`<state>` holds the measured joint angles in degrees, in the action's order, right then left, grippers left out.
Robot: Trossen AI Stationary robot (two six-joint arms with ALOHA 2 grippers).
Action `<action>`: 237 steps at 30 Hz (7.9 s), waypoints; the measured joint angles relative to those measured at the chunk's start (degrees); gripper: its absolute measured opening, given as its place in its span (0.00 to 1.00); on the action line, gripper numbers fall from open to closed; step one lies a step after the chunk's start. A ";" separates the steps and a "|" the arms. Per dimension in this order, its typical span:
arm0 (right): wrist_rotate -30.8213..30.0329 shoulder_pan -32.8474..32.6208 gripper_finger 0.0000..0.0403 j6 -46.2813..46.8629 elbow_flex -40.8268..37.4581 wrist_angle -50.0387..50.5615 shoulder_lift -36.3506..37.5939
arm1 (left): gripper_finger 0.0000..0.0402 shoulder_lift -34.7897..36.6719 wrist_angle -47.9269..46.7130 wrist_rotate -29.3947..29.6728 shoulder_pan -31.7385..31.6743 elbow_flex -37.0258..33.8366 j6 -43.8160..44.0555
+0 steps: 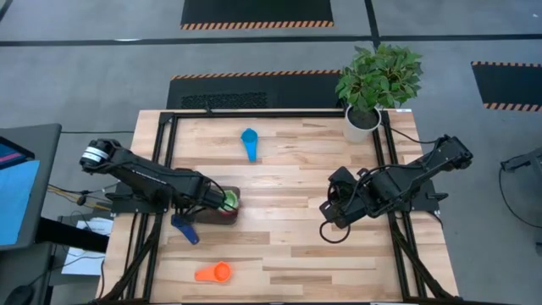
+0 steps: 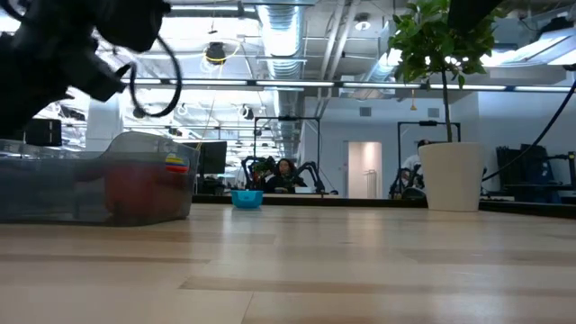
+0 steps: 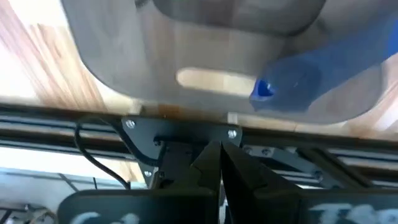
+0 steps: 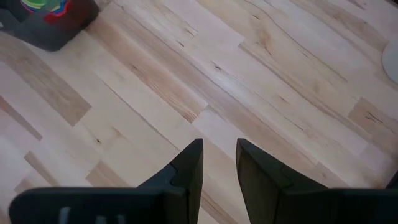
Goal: Nest measuring cups in basket
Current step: Adjust the black bin, then stack the light blue measuring cup on top of the green measuring cup in the black bin
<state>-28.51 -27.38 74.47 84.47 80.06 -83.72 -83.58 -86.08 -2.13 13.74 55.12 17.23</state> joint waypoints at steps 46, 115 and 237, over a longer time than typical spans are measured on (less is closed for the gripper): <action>4.53 21.48 0.29 -57.33 -3.58 -60.30 -3.39 | 0.00 33.39 -4.00 22.47 0.79 15.07 22.95; 38.48 51.34 0.01 -34.22 30.78 -50.34 -49.33 | 0.00 33.63 7.98 36.26 0.48 6.46 19.55; -40.07 -21.35 0.03 -11.49 46.45 9.76 -14.08 | 0.00 -36.47 31.57 2.36 -49.34 34.55 0.65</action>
<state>-68.58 -48.73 62.98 130.91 89.82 -97.80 -120.05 -54.51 0.22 -35.60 89.67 17.88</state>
